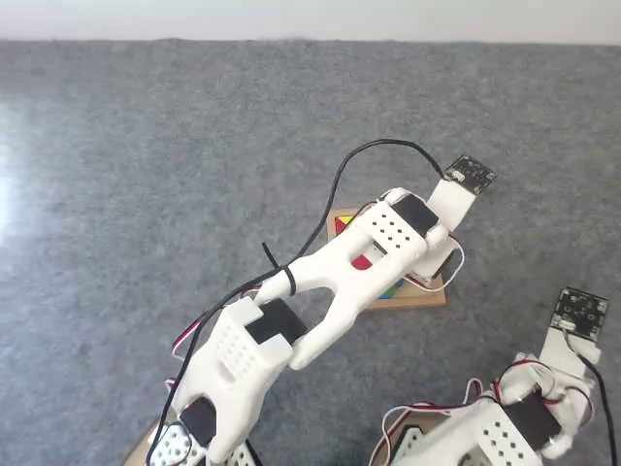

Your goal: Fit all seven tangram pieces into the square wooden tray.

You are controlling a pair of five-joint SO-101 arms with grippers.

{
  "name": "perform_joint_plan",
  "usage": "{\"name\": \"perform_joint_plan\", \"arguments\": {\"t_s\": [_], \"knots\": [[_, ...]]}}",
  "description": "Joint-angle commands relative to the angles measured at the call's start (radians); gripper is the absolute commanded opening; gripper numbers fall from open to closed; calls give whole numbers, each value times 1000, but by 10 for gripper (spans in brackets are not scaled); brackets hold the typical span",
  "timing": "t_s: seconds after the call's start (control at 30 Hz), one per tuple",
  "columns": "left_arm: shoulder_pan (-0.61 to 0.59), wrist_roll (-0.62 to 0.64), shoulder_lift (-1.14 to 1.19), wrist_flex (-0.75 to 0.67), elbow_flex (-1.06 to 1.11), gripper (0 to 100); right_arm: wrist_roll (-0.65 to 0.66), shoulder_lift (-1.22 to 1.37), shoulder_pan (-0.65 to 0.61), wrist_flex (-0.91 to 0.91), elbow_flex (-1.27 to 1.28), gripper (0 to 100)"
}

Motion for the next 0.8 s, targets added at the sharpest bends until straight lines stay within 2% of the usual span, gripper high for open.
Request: {"name": "perform_joint_plan", "arguments": {"t_s": [0.0, 0.63, 0.77], "knots": [[-2, 20, -11, 26, -31, 12, -8, -21, 8, -35, 6, 6], [-5, -5, 18, 81, -31, 13, -8, -21, 7, -33, 6, 6], [-5, -6, 52, 83, -38, 65, -8, -21, 7, -33, 6, 6]]}}
